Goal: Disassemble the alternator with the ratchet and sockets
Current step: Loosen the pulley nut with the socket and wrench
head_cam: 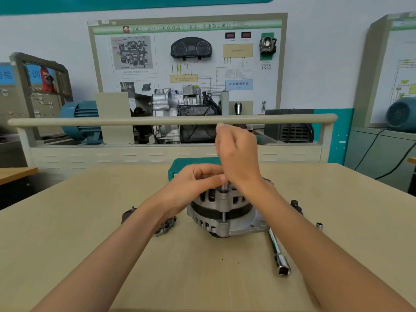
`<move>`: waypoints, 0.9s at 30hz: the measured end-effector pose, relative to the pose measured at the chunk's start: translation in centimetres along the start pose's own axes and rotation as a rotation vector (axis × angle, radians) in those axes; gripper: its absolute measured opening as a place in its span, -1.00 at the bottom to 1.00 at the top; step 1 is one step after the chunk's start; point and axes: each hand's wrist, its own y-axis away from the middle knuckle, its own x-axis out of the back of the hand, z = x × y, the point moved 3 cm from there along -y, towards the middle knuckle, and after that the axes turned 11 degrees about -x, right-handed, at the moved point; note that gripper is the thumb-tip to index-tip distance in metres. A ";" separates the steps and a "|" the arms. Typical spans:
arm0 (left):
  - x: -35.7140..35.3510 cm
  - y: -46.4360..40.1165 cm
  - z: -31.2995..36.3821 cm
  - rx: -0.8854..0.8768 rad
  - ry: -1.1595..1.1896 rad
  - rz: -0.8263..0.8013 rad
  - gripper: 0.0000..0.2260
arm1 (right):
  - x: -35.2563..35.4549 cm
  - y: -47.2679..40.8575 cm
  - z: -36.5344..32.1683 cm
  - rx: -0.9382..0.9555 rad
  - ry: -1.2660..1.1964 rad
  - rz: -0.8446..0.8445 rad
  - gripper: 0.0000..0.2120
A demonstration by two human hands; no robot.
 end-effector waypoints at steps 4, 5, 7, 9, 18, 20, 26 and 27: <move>0.0 0.0 0.0 0.001 0.012 -0.002 -0.84 | 0.2 -0.3 0.1 -0.064 -0.205 -0.123 -0.61; 0.0 0.0 0.1 -0.003 0.009 0.009 -0.88 | 0.2 0.0 0.1 -0.016 -0.077 -0.088 -0.65; 0.0 -0.1 0.0 -0.017 -0.029 0.056 -0.75 | -0.1 1.2 0.2 0.093 0.380 0.110 -0.71; 0.3 -0.2 0.0 -0.033 -0.090 0.088 -0.72 | -0.7 2.6 -0.3 0.140 0.719 0.308 -0.68; 0.0 0.0 0.0 -0.009 -0.024 0.015 -0.85 | -0.1 0.0 0.3 -0.061 -0.059 0.097 -0.58; 0.2 -0.1 -0.2 0.005 -0.017 0.034 -0.85 | -0.2 0.1 0.3 -0.021 -0.077 0.098 -0.61; 0.4 0.0 -0.3 0.013 0.021 0.024 -0.83 | -0.3 -0.1 0.4 0.107 0.046 -0.049 -0.66; 0.3 0.0 -0.2 0.012 0.024 0.024 -0.82 | -0.2 -0.1 0.2 0.075 0.025 -0.064 -0.67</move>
